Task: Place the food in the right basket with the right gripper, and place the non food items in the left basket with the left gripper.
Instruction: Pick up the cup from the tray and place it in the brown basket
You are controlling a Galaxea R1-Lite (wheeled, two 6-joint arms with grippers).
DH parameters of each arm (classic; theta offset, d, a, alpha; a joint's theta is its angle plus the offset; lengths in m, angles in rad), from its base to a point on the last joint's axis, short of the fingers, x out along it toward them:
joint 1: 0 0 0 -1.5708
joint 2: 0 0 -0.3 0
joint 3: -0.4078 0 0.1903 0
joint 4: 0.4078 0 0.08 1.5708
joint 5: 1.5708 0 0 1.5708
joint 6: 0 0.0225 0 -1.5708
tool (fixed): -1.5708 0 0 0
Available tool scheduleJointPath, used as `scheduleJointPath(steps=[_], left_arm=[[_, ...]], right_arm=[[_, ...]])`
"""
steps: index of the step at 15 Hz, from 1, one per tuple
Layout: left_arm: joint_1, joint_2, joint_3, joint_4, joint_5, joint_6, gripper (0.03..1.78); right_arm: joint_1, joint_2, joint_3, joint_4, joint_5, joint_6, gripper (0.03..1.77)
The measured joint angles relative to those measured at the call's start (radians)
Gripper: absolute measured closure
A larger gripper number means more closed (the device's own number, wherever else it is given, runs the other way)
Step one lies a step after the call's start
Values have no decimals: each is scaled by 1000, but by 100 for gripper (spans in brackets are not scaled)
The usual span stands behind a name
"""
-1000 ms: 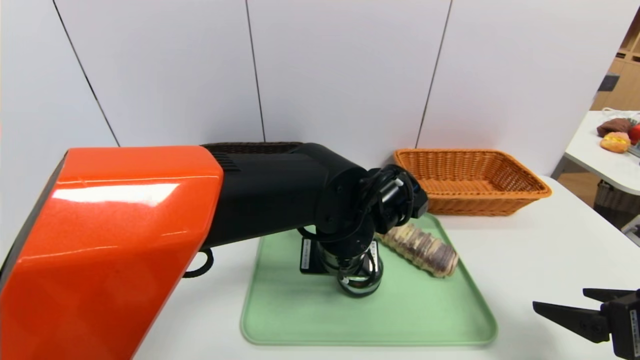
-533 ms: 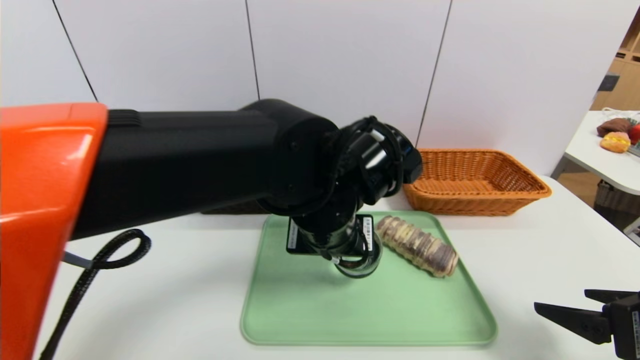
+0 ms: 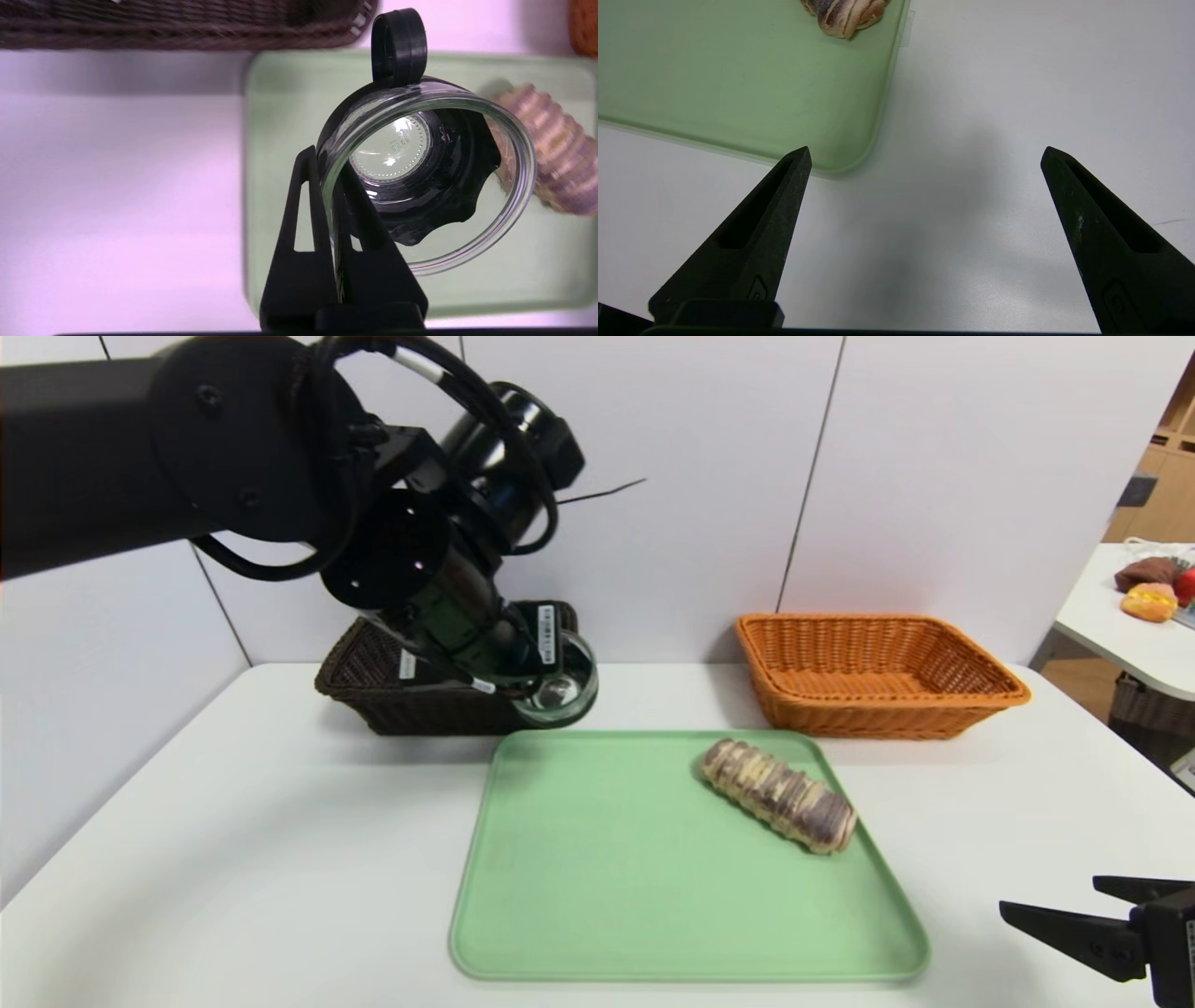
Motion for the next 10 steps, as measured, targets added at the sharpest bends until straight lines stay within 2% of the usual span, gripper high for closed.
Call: scheduleJointPath(steps=[4, 7, 10], left_arm=[[165, -13, 0, -112, -39, 168, 173], [280, 9, 0, -243, -106, 345, 173], [354, 61, 0, -327, -135, 444, 173]], right_arm=[[0, 3, -1, -1, 1, 0, 10], [0, 3, -1, -1, -1, 0, 10], [0, 2, 1, 0, -3, 0, 10]])
